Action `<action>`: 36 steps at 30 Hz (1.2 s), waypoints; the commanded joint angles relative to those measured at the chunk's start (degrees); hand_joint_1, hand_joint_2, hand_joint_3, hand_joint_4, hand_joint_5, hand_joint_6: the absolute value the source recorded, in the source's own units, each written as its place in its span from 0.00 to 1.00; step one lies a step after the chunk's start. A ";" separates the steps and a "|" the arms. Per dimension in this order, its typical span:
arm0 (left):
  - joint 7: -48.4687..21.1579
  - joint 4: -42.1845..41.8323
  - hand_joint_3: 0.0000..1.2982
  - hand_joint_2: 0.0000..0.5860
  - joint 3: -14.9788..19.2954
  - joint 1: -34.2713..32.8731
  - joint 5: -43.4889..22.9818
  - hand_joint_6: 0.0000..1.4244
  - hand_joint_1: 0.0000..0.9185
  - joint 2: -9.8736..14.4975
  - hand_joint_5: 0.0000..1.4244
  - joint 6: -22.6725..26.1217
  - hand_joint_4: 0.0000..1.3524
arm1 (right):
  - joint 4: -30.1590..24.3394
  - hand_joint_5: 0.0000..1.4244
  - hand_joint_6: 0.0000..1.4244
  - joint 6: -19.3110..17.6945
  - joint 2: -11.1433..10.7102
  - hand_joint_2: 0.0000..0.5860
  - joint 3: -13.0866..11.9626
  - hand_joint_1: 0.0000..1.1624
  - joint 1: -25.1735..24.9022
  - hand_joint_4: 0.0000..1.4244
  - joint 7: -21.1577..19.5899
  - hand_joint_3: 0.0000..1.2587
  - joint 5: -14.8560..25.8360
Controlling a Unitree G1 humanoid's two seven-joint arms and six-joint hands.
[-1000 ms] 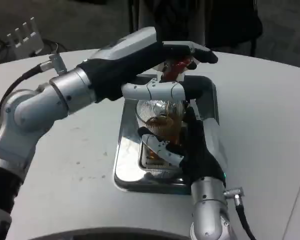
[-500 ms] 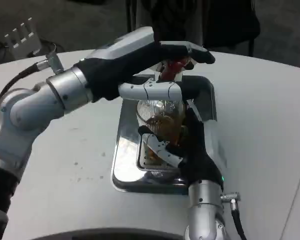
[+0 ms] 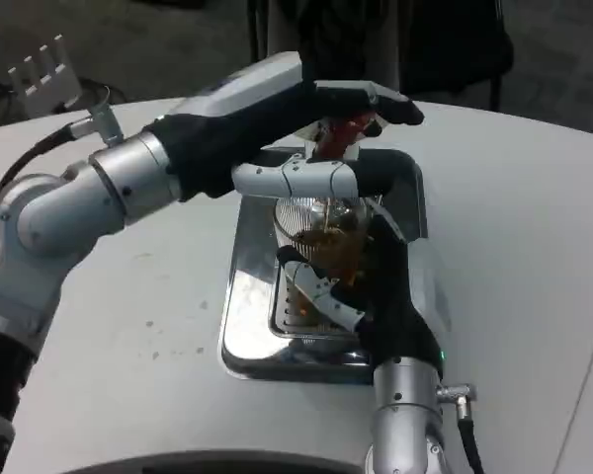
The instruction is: Grasp the cup under the faucet to collect the drink, then remove the cup.
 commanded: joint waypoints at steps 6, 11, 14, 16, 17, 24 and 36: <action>0.37 -0.33 0.20 0.16 2.85 4.03 -1.22 0.24 0.00 1.51 0.22 0.17 0.17 | 1.54 0.25 0.26 0.81 8.89 0.39 0.06 0.60 -1.19 0.22 -1.51 0.23 1.44; 1.32 -0.68 0.21 0.16 4.75 4.36 -2.90 0.26 0.00 1.17 0.25 -0.74 0.19 | 0.81 0.25 0.27 0.96 8.73 0.39 0.39 0.60 -0.86 0.22 -1.45 0.23 1.48; 1.90 -0.93 0.22 0.16 6.07 4.47 -3.76 0.27 0.00 0.76 0.27 -1.30 0.20 | -0.03 0.26 0.27 0.98 8.49 0.39 0.40 0.60 -0.28 0.22 -1.46 0.24 1.60; 2.38 -1.09 0.22 0.15 7.02 4.52 -4.21 0.28 0.00 0.33 0.28 -1.62 0.22 | -0.42 0.26 0.28 0.85 8.35 0.39 0.46 0.60 0.00 0.22 -1.53 0.24 1.59; 2.50 -1.15 0.22 0.15 7.31 4.54 -4.31 0.28 0.00 0.19 0.28 -1.68 0.22 | -0.60 0.26 0.28 0.91 8.33 0.39 0.51 0.60 0.10 0.22 -1.55 0.24 1.56; 3.35 -2.33 0.24 0.16 8.41 4.78 -5.21 0.29 0.00 -0.48 0.31 -1.80 0.24 | -1.41 0.26 0.28 0.85 7.90 0.40 0.64 0.59 0.70 0.23 -1.66 0.25 1.65; 3.34 -4.62 0.24 0.16 9.74 6.03 -6.41 0.31 0.00 -0.80 0.32 -1.31 0.25 | -3.12 0.27 0.29 0.92 7.05 0.40 0.72 0.59 2.06 0.24 -1.90 0.27 1.53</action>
